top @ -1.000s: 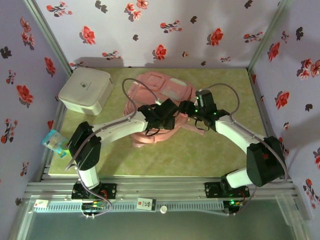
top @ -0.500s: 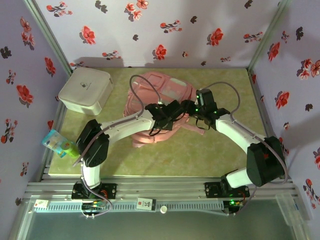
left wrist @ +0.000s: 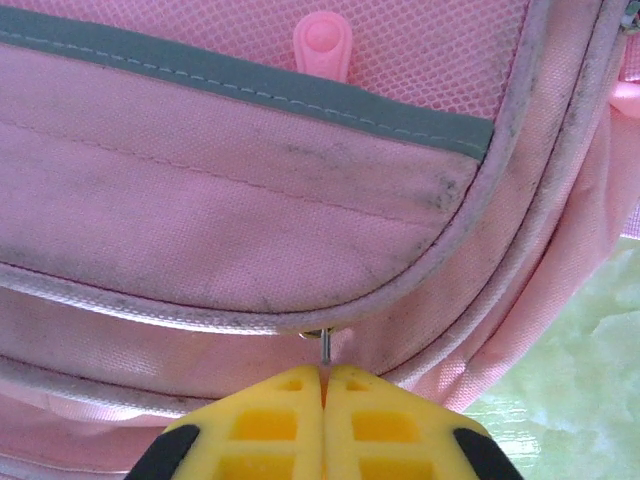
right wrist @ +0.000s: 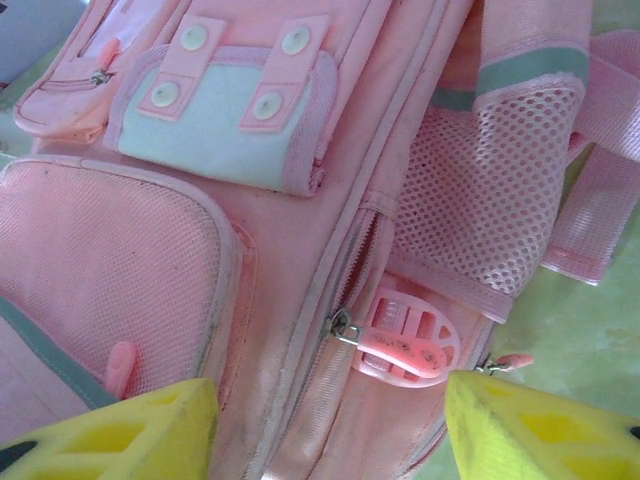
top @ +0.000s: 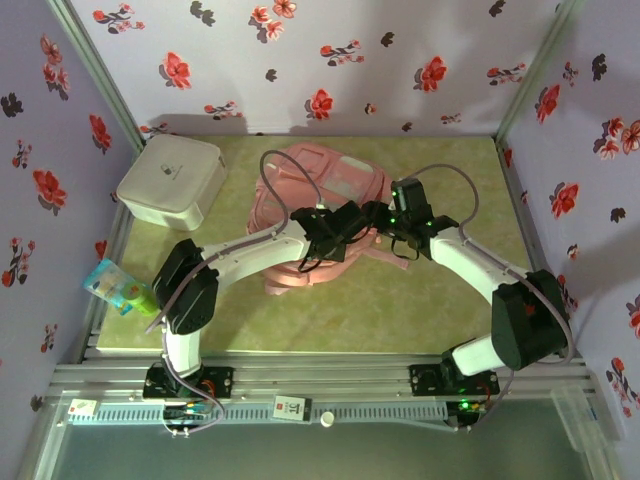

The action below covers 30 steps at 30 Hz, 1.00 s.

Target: Pack books, pencil case, and school supplies into a backpack

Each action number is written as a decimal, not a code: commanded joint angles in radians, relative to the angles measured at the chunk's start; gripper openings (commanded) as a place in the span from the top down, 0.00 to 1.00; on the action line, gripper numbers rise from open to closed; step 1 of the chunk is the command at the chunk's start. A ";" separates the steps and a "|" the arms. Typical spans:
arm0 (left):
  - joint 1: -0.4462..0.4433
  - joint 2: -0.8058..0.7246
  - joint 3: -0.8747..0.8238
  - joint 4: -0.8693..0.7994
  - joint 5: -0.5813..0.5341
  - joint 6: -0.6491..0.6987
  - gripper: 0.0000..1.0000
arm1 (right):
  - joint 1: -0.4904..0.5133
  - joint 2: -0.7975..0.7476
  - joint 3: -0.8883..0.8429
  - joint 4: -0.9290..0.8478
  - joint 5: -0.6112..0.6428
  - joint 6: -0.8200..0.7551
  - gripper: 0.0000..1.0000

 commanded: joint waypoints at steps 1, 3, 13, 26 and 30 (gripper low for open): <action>0.004 -0.014 0.024 -0.016 0.024 0.010 1.00 | -0.007 0.017 0.002 0.045 -0.074 0.048 0.41; 0.007 -0.030 0.015 0.004 0.043 0.017 1.00 | -0.006 0.032 -0.007 0.100 -0.140 0.093 0.45; 0.044 -0.088 -0.056 0.102 0.157 0.021 1.00 | -0.004 0.132 -0.005 0.273 -0.294 0.222 0.59; 0.061 -0.101 -0.083 0.085 0.155 0.056 1.00 | -0.004 0.232 0.095 0.140 -0.239 0.175 0.91; 0.104 -0.139 -0.129 0.039 0.150 0.126 1.00 | -0.008 0.224 0.144 0.033 -0.112 0.071 0.99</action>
